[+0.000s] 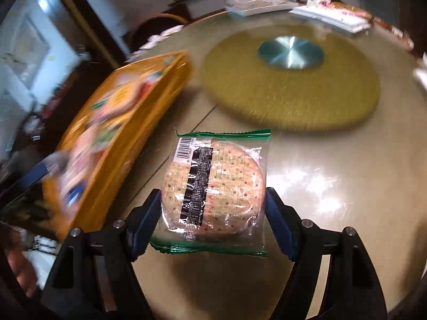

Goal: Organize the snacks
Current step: 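Carry the round cracker pack into the tray with the right gripper while the left gripper steadies it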

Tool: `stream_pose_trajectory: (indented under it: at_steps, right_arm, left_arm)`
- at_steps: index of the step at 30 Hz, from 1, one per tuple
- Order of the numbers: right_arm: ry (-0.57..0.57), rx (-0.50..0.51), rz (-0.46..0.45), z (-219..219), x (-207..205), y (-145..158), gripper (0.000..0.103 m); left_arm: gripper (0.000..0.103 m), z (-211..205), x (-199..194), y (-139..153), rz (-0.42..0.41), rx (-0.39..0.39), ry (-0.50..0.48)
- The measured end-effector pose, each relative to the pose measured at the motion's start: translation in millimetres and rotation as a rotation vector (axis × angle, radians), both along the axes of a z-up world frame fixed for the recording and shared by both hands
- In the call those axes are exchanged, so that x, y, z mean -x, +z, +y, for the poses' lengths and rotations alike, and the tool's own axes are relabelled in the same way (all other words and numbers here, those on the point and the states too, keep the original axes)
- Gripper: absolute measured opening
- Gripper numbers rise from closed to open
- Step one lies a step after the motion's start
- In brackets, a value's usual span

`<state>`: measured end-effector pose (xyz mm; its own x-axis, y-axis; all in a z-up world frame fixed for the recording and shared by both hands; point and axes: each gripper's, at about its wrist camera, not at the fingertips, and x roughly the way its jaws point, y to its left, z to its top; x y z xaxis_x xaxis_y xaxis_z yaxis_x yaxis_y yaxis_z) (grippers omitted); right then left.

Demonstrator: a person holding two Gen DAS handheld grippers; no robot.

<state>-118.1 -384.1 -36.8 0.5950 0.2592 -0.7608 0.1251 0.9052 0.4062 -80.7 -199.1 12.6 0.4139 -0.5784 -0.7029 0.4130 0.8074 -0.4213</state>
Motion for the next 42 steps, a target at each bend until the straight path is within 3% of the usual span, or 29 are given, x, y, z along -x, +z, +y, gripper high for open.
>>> stream_pose_trajectory:
  at_steps: [3,7,11,16,19,27,31,36,42]
  right_arm:
    - [0.018,-0.073,-0.042,13,34,-3,0.076]
    - [0.039,-0.164,-0.076,19,56,-7,0.076]
    - [0.059,-0.168,-0.09,22,61,-8,0.076]
    - [0.095,-0.089,-0.1,35,61,-6,0.076]
    - [0.112,0.031,-0.104,50,62,-4,0.076]
    - [0.117,0.069,-0.096,58,61,-4,0.075]
    - [0.145,0.131,-0.137,76,56,16,0.075]
    - [0.218,0.117,-0.21,98,23,43,0.075]
    - [0.317,0.16,-0.243,142,-35,58,0.075]
  left_arm:
    - [0.082,-22,20,-13,0.075,0.028,-0.107]
    - [0.077,-45,40,-30,0.116,0.0,-0.179]
    - [0.049,-54,41,-46,0.169,-0.021,-0.193]
    - [0.03,-54,42,-56,0.186,-0.014,-0.179]
    - [0.029,-51,43,-59,0.191,-0.012,-0.169]
    - [0.027,-40,44,-56,0.18,0.009,-0.17]
    - [0.027,-22,39,-36,0.125,0.053,-0.131]
    - [0.026,13,22,-7,0.03,0.083,-0.053]
    - [0.026,62,-20,-1,0.005,0.143,0.053]
